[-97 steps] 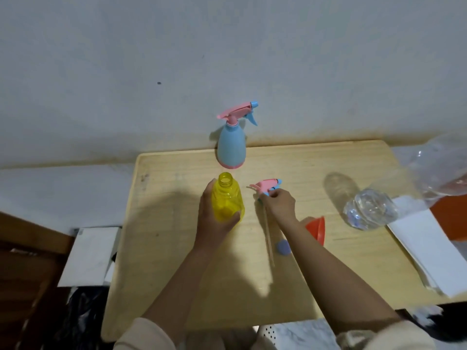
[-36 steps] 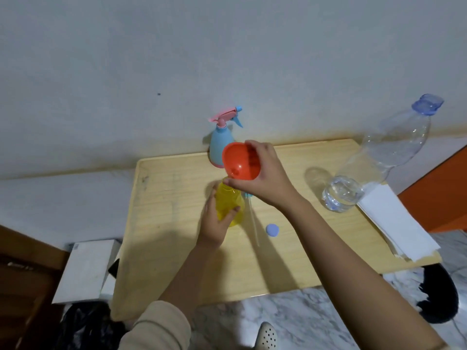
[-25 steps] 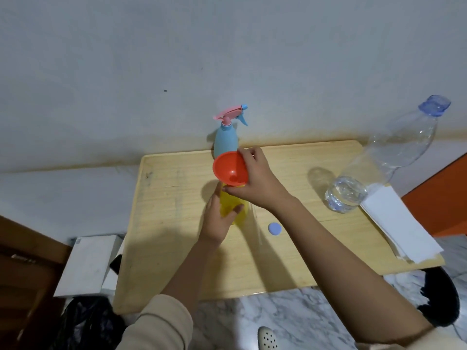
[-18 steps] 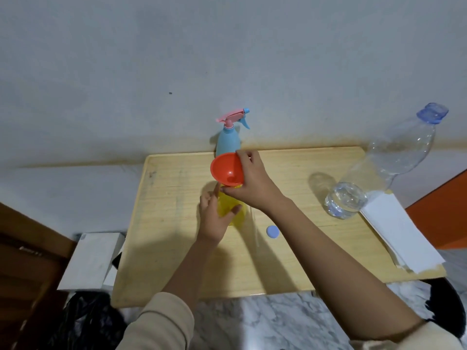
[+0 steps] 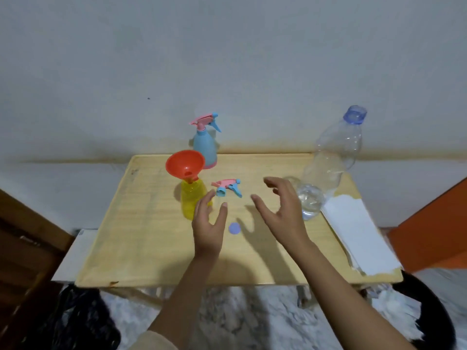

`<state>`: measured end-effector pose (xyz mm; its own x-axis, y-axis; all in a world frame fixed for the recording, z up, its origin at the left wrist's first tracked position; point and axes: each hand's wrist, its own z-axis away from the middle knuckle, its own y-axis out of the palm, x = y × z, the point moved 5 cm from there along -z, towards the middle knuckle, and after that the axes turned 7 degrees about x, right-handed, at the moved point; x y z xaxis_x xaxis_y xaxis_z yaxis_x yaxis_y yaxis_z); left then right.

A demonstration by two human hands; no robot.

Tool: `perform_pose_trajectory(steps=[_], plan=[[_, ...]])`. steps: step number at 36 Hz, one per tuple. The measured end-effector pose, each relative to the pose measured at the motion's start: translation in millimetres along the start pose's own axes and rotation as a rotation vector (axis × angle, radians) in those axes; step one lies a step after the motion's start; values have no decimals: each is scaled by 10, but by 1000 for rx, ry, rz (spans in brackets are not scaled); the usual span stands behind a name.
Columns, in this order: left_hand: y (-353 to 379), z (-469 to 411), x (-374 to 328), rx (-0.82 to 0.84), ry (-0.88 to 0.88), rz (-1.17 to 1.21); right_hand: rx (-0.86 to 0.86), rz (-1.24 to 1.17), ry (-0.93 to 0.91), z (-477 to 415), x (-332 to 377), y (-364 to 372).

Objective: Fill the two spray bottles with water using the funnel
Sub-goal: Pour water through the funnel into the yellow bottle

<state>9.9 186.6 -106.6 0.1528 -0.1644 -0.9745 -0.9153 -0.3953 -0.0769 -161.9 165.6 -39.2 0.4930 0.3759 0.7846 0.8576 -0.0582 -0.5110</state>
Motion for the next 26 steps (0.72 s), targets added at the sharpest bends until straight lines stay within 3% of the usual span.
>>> perform_pose_trajectory(steps=[6, 9, 12, 17, 26], plan=[[953, -151, -886, 307, 131, 58, -377, -11, 182, 362, -607, -738], [1401, -239, -1215, 453, 138, -7, -345, 9, 281, 271, -855, -878], [1756, -305, -1440, 537, 135, -108, -192, -27, 368, 39, -1063, -901], [2050, -404, -1442, 535, 135, -282, -7, -170, 448, -259, -1271, -818], [1588, -448, -1114, 346, 111, -109, -50, -22, 268, -381, -1053, -592]])
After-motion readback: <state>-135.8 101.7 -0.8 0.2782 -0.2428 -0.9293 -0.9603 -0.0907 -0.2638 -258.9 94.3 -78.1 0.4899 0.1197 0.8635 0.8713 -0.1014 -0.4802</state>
